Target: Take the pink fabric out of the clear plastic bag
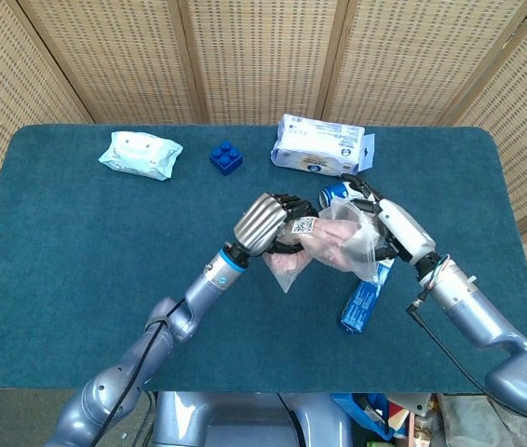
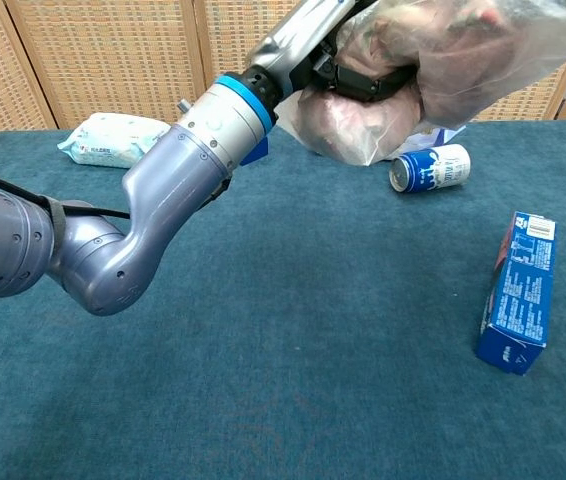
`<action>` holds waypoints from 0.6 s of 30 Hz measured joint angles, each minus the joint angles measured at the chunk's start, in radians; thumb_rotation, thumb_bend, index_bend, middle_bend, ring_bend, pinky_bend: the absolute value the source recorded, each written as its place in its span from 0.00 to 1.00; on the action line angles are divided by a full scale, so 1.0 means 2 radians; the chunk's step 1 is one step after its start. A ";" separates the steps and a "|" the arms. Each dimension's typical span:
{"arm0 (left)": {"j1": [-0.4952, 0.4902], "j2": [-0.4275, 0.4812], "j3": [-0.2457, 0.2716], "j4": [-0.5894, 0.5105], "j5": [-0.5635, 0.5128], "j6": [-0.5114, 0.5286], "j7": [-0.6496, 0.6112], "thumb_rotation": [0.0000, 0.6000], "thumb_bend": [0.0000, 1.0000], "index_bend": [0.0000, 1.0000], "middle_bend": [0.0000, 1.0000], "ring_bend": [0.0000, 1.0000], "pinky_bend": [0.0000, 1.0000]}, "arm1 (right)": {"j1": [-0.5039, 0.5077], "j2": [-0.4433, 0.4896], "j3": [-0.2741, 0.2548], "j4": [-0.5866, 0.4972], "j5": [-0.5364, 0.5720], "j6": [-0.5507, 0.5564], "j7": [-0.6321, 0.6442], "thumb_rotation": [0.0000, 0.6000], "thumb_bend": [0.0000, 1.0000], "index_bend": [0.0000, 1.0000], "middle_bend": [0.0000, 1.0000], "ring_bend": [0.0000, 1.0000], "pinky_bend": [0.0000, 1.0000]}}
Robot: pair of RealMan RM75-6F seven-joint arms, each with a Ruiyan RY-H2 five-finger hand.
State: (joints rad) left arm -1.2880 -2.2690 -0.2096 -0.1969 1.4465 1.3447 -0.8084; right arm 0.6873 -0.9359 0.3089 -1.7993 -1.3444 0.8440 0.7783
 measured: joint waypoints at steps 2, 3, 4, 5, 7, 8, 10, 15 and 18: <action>0.000 0.000 0.000 0.000 0.000 -0.003 0.001 1.00 0.59 0.62 0.54 0.56 0.64 | -0.002 0.000 -0.001 -0.001 0.000 0.004 -0.003 1.00 0.59 0.72 0.00 0.00 0.00; 0.000 0.001 0.001 0.000 0.000 -0.004 0.003 1.00 0.59 0.62 0.53 0.54 0.64 | -0.003 0.000 -0.001 -0.002 -0.001 0.005 -0.003 1.00 0.61 0.72 0.00 0.00 0.00; 0.000 0.001 0.001 0.000 0.000 -0.005 0.003 1.00 0.59 0.62 0.51 0.53 0.64 | -0.004 0.000 -0.001 -0.003 -0.001 0.006 -0.003 1.00 0.62 0.72 0.00 0.00 0.00; 0.000 0.001 0.001 0.000 0.000 -0.007 0.005 1.00 0.59 0.61 0.49 0.51 0.63 | -0.004 0.001 -0.001 -0.003 -0.002 0.006 -0.003 1.00 0.62 0.73 0.00 0.00 0.00; 0.001 0.002 0.002 -0.001 0.000 -0.009 0.008 1.00 0.59 0.58 0.42 0.45 0.57 | -0.005 0.001 -0.002 -0.004 -0.004 0.008 -0.003 1.00 0.63 0.74 0.00 0.00 0.00; 0.001 0.003 0.003 -0.002 0.001 -0.010 0.011 1.00 0.59 0.56 0.40 0.42 0.53 | -0.006 0.001 -0.002 -0.004 -0.004 0.009 -0.004 1.00 0.63 0.74 0.00 0.00 0.00; 0.003 0.004 0.004 -0.004 0.001 -0.015 0.015 1.00 0.58 0.51 0.34 0.34 0.43 | -0.007 0.001 -0.003 -0.005 -0.006 0.013 -0.006 1.00 0.63 0.74 0.00 0.00 0.00; 0.010 0.012 0.008 -0.014 0.003 -0.025 0.021 1.00 0.46 0.37 0.20 0.18 0.26 | -0.012 0.001 -0.005 -0.009 -0.012 0.021 -0.007 1.00 0.63 0.74 0.00 0.00 0.00; 0.014 0.017 0.009 -0.020 0.004 -0.026 0.023 1.00 0.42 0.31 0.14 0.13 0.22 | -0.014 0.001 -0.006 -0.011 -0.015 0.025 -0.007 1.00 0.63 0.74 0.00 0.00 0.00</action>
State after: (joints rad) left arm -1.2607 -2.2351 -0.1907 -0.2378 1.4538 1.2937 -0.7629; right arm 0.6603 -0.9335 0.2963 -1.8204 -1.3746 0.8932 0.7642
